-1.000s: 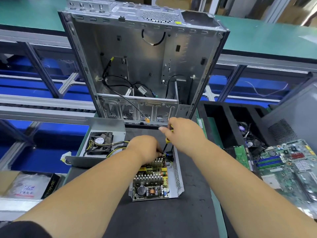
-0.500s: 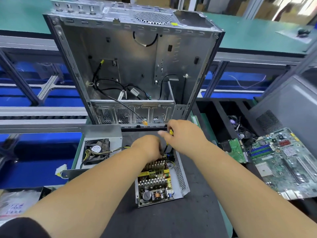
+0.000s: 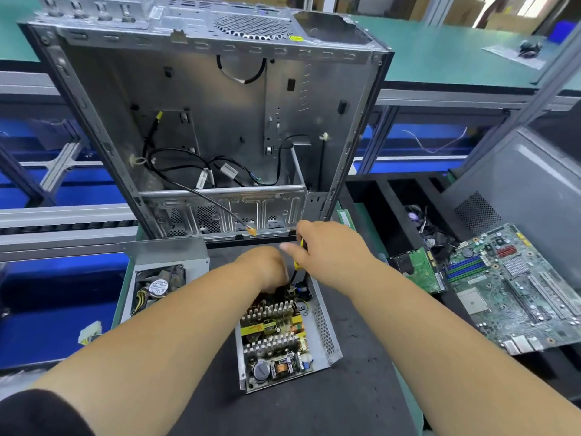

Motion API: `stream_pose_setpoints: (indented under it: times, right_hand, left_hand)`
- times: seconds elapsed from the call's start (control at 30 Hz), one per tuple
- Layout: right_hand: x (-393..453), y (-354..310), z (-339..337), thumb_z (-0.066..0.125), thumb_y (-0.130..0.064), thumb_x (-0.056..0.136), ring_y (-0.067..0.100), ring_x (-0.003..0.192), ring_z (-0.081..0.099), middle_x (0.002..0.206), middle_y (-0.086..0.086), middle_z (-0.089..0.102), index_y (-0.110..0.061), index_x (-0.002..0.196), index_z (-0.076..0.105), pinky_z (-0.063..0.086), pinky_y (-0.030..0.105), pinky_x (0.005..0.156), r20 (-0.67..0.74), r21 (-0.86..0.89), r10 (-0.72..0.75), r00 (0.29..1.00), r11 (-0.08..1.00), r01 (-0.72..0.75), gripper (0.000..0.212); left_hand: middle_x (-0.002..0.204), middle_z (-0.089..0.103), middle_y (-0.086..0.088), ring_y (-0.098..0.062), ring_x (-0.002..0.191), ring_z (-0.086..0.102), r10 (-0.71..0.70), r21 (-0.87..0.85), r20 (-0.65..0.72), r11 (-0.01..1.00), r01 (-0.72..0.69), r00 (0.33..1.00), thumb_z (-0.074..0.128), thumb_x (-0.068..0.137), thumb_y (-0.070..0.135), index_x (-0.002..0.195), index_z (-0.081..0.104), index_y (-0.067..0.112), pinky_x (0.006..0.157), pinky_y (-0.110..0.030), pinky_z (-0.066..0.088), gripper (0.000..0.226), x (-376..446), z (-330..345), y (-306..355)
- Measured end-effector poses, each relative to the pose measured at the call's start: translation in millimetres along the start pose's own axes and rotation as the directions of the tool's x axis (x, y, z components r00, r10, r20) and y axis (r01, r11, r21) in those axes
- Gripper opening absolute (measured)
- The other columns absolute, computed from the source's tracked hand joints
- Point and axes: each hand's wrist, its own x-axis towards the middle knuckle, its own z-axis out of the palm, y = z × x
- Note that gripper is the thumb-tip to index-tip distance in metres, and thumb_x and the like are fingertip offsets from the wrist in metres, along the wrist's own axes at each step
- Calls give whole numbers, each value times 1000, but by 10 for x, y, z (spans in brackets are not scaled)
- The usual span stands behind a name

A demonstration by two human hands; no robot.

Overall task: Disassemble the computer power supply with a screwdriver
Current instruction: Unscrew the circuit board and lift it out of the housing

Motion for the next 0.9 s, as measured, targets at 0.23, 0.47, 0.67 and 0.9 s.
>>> stream_pose_setpoints:
  times: [0.23, 0.47, 0.67, 0.9]
  right_hand:
    - [45, -18, -19, 55, -26, 95, 25, 95, 52, 104, 1, 54, -18, 110, 53, 43, 36, 72, 56, 238, 14, 998, 971, -27, 17]
    - [12, -18, 4, 46, -48, 97, 23, 75, 50, 85, -2, 52, -20, 94, 45, 33, 33, 58, 6, 61, 8, 1000, 998, -9, 28]
    - [18, -7, 1, 52, -37, 99, 23, 79, 51, 91, -1, 55, -19, 103, 49, 36, 33, 64, 16, 181, 30, 999, 983, -32, 19]
    - [-41, 14, 34, 56, -22, 89, 21, 82, 50, 103, -4, 48, -24, 98, 50, 33, 31, 62, 39, 351, 72, 997, 933, -81, 10]
  left_hand:
    - [116, 70, -4, -22, 108, 64, 35, 52, 49, 998, -38, 998, 59, 95, 22, 113, 72, 14, 88, -29, 51, 24, -10, -58, 26]
    - [110, 68, -3, -16, 89, 54, 121, 127, 59, 984, -128, 991, 58, 96, 19, 114, 70, 15, 76, -24, 41, 22, -30, -55, 6]
    - [122, 69, 6, -19, 108, 63, 105, 94, 131, 989, -118, 986, 56, 97, 9, 117, 73, 25, 96, -32, 49, 31, -40, -68, 35]
    - [124, 68, 3, -19, 112, 62, 126, 64, 136, 989, -136, 983, 55, 97, 5, 119, 72, 20, 98, -31, 48, 32, -92, -94, 58]
